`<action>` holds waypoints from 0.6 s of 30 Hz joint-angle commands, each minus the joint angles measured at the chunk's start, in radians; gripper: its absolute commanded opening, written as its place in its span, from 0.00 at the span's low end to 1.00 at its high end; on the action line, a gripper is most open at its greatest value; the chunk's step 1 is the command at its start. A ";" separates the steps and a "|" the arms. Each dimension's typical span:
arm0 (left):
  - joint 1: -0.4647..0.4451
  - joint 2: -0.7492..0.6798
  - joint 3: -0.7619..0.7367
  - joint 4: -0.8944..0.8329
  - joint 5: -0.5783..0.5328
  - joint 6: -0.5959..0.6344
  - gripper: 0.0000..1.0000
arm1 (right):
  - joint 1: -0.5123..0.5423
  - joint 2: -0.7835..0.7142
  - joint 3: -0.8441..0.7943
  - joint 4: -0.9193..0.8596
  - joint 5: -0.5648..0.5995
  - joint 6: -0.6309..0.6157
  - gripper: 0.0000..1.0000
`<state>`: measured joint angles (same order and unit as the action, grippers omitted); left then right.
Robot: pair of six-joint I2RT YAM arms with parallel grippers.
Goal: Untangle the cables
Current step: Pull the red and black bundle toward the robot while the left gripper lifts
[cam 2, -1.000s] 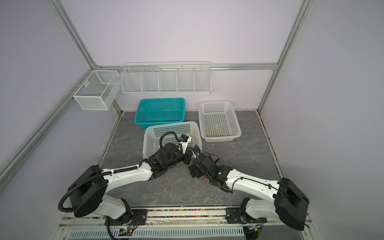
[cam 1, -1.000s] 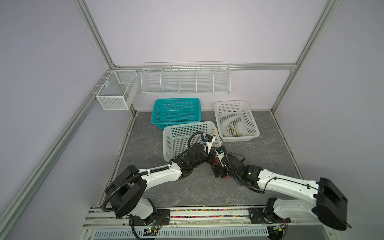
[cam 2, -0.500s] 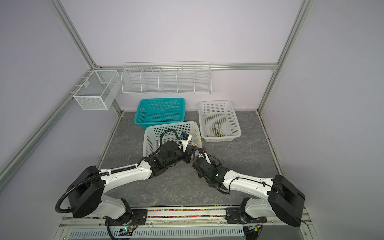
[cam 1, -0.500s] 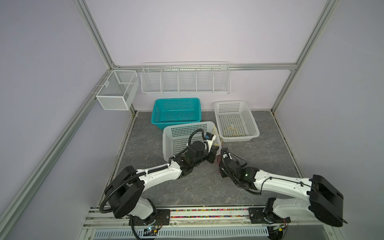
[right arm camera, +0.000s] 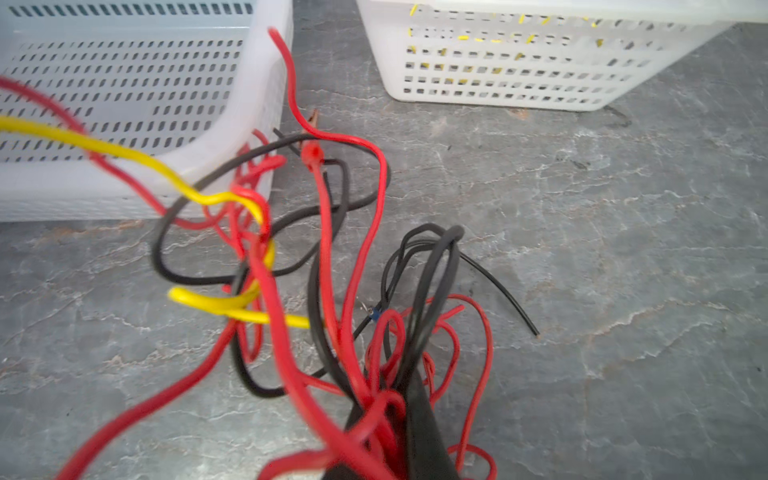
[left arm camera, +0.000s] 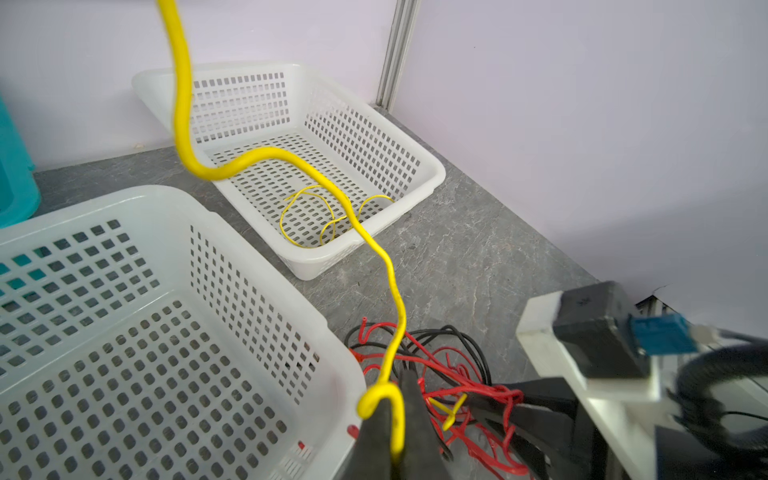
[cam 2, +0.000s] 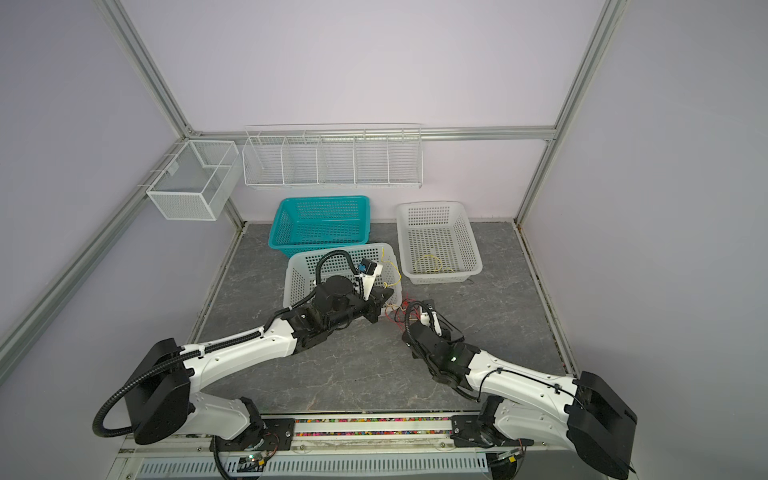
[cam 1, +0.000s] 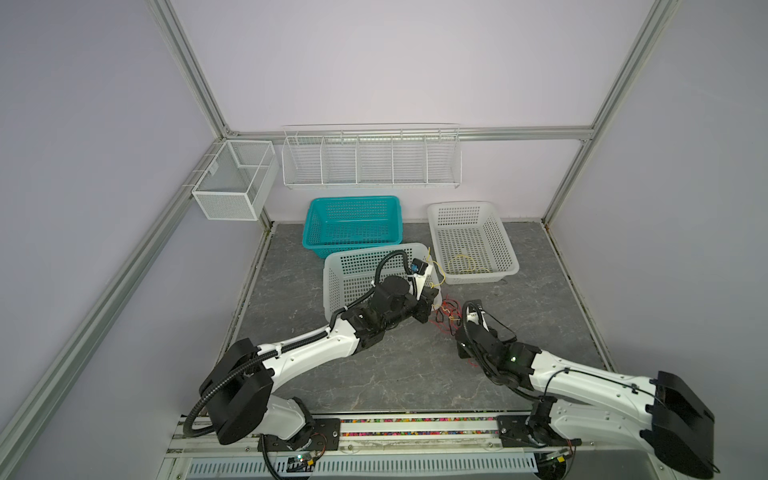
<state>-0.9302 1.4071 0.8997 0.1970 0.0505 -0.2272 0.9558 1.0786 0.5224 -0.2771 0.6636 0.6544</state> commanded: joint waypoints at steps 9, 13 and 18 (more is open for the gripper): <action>0.046 -0.095 0.047 0.042 0.023 0.027 0.00 | -0.082 -0.021 -0.048 -0.222 0.100 0.182 0.06; 0.055 -0.106 0.043 0.041 0.016 0.043 0.00 | -0.085 -0.031 -0.048 -0.259 0.125 0.226 0.06; 0.067 -0.093 0.048 0.041 -0.067 0.069 0.00 | -0.094 -0.045 -0.050 -0.312 0.145 0.294 0.06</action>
<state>-0.8963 1.3544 0.9005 0.1871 0.0818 -0.1967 0.8848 1.0470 0.5007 -0.4332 0.7380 0.8589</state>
